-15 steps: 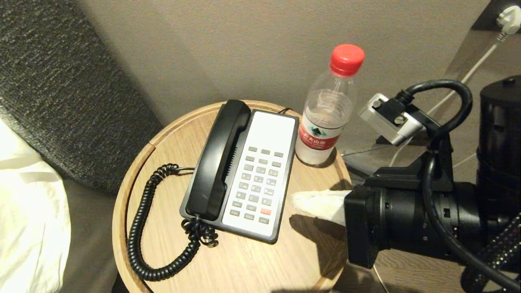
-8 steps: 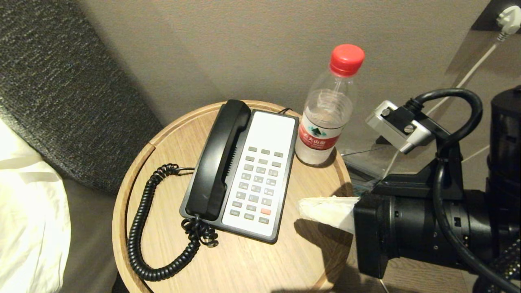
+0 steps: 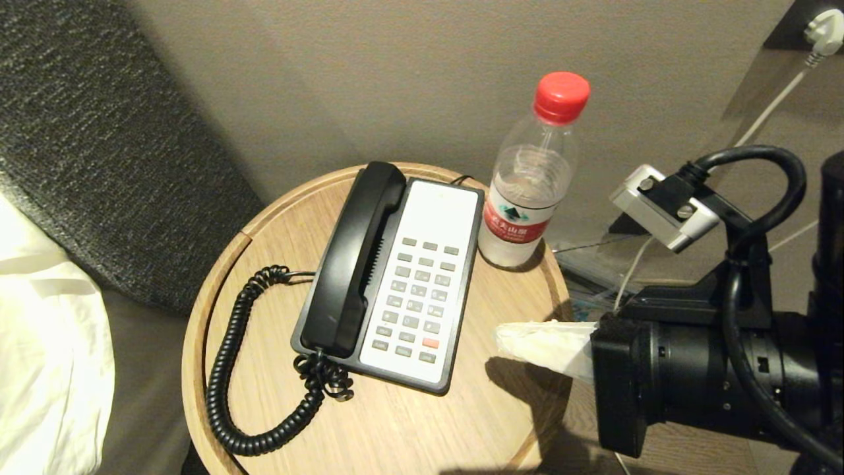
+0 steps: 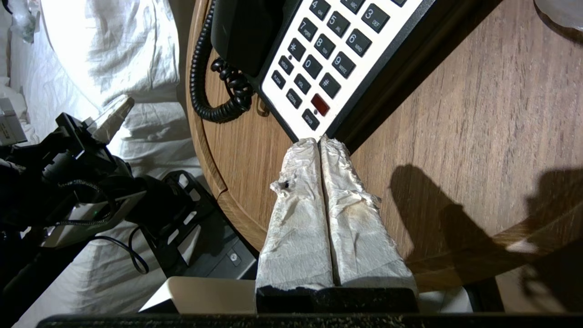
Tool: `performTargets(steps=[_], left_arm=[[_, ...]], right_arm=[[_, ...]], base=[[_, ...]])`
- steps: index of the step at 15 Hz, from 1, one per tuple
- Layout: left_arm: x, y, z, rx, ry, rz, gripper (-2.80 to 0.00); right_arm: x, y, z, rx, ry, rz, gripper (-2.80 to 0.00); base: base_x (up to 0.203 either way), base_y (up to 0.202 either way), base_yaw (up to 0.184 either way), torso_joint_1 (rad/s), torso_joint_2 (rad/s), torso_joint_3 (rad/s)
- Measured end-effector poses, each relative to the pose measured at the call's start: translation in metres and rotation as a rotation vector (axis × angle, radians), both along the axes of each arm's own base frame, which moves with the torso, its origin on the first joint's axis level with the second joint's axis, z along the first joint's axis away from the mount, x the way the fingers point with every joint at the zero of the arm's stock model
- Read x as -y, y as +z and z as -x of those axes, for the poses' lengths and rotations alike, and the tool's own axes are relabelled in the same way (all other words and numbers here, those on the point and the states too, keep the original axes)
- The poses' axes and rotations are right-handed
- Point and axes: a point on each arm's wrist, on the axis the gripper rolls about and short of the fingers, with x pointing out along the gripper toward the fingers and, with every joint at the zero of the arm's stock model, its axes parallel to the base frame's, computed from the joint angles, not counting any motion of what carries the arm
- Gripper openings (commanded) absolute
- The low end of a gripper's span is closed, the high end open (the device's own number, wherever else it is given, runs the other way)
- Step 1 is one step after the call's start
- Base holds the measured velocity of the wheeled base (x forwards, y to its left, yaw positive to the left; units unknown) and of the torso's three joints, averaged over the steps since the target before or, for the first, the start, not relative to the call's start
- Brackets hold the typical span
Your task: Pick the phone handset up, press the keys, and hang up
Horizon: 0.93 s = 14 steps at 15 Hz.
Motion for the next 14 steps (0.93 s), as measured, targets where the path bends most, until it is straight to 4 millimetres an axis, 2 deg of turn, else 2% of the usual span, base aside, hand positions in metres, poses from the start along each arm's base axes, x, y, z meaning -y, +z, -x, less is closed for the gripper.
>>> performTargets(steps=[3, 5, 10, 14], left_arm=[[0.0, 0.0, 0.0, 0.0, 0.0, 0.0, -2.8], [0.0, 0.0, 0.0, 0.0, 0.0, 0.0, -2.8], [0.0, 0.0, 0.0, 0.0, 0.0, 0.001, -2.8], [0.0, 0.0, 0.0, 0.0, 0.0, 0.001, -2.8]], right_arm=[[0.008, 0.0, 0.005, 0.001, -0.001, 0.003, -2.8], [0.023, 0.0, 0.01, 0.003, -0.021, 0.01, -2.8], [0.081, -0.02, 0.035, -0.003, -0.099, 0.031, -2.8], [0.131, -0.025, 0.04, 0.017, -0.291, -0.012, -2.8]], base=[[0.0, 0.0, 0.0, 0.0, 0.0, 0.0], [0.0, 0.0, 0.0, 0.0, 0.0, 0.0], [0.0, 0.0, 0.0, 0.0, 0.0, 0.0], [0.0, 0.0, 0.0, 0.0, 0.0, 0.0]])
